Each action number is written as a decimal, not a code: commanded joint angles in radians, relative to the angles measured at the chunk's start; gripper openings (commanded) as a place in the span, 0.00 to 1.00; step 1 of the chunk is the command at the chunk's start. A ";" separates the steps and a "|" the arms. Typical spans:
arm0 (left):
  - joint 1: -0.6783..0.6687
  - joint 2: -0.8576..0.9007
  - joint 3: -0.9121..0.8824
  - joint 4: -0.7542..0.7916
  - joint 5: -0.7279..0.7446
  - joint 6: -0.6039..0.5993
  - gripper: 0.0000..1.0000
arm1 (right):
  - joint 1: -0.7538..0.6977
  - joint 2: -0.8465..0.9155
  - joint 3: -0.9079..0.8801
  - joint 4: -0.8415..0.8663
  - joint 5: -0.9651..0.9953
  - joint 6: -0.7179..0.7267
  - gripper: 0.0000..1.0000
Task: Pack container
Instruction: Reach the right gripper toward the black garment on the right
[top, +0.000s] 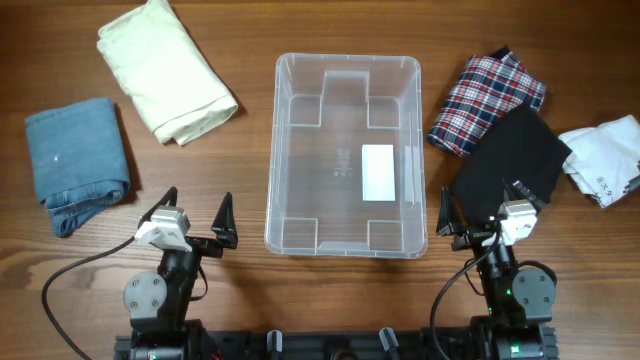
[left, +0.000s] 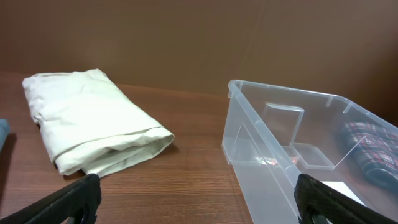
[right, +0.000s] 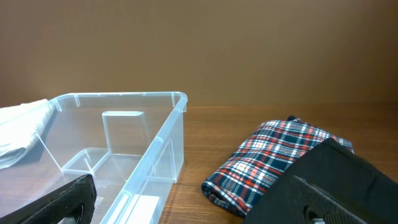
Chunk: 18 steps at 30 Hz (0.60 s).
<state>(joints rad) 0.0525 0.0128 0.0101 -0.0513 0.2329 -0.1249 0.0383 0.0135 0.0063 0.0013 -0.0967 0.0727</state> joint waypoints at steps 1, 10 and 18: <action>-0.003 -0.010 -0.004 -0.002 0.002 0.013 1.00 | -0.004 0.011 -0.001 0.004 -0.009 -0.016 1.00; -0.003 0.073 0.122 -0.104 -0.038 -0.071 1.00 | -0.004 0.287 0.240 -0.196 0.077 0.251 1.00; -0.003 0.558 0.686 -0.525 -0.096 -0.070 1.00 | -0.059 0.745 0.889 -0.774 0.108 0.260 1.00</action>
<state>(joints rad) 0.0525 0.4110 0.5320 -0.4946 0.1558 -0.1860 0.0154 0.6407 0.7574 -0.6945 -0.0166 0.3294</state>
